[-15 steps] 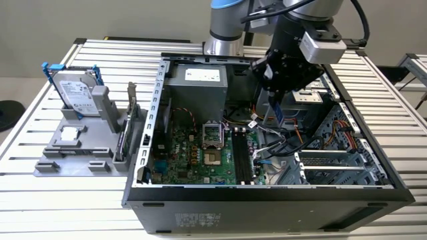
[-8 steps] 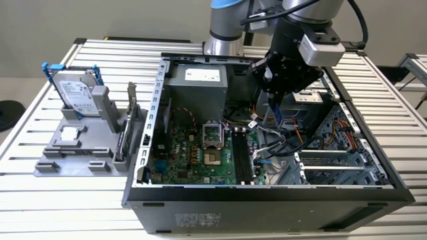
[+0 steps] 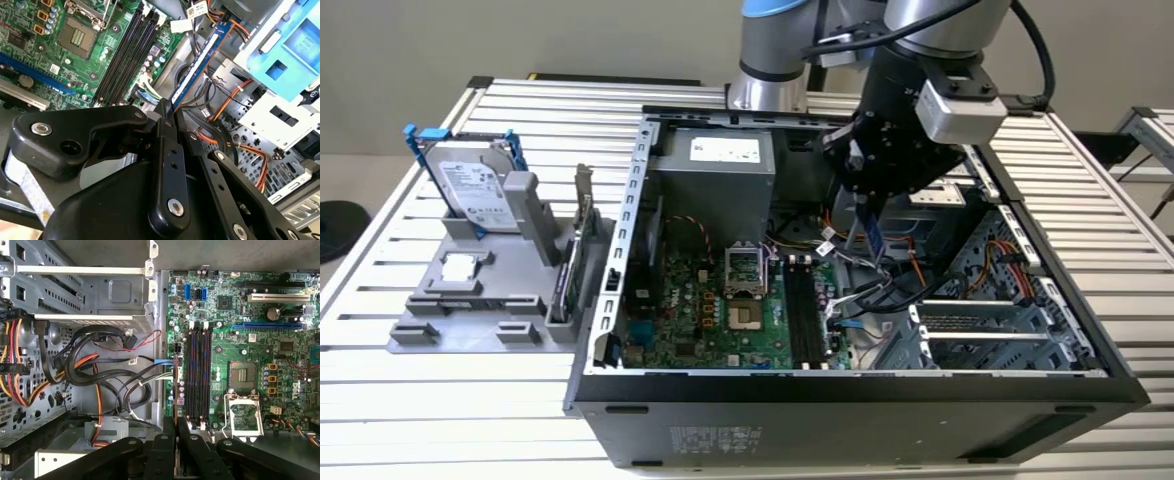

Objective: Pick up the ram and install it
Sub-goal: 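Insert the ram into the slot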

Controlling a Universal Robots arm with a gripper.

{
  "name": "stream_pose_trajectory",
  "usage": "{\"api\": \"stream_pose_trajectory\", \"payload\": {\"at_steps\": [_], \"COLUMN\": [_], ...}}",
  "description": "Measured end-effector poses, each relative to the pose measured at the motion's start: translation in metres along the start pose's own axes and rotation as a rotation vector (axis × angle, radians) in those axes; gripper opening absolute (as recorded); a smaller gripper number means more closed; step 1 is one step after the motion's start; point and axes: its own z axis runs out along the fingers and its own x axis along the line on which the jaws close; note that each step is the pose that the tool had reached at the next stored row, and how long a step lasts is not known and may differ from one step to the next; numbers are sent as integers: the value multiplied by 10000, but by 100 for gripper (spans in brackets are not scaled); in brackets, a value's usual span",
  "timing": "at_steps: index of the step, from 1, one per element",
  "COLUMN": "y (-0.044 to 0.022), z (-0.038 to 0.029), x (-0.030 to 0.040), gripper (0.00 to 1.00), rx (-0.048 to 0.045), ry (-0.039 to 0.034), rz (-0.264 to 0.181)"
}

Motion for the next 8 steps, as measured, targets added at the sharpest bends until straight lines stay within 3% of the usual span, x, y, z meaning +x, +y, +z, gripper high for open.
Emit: {"api": "stream_pose_trajectory", "payload": {"at_steps": [8], "y": [14], "z": [63], "x": [0], "gripper": [0], "rx": [-1], "ry": [-1], "rz": [15]}}
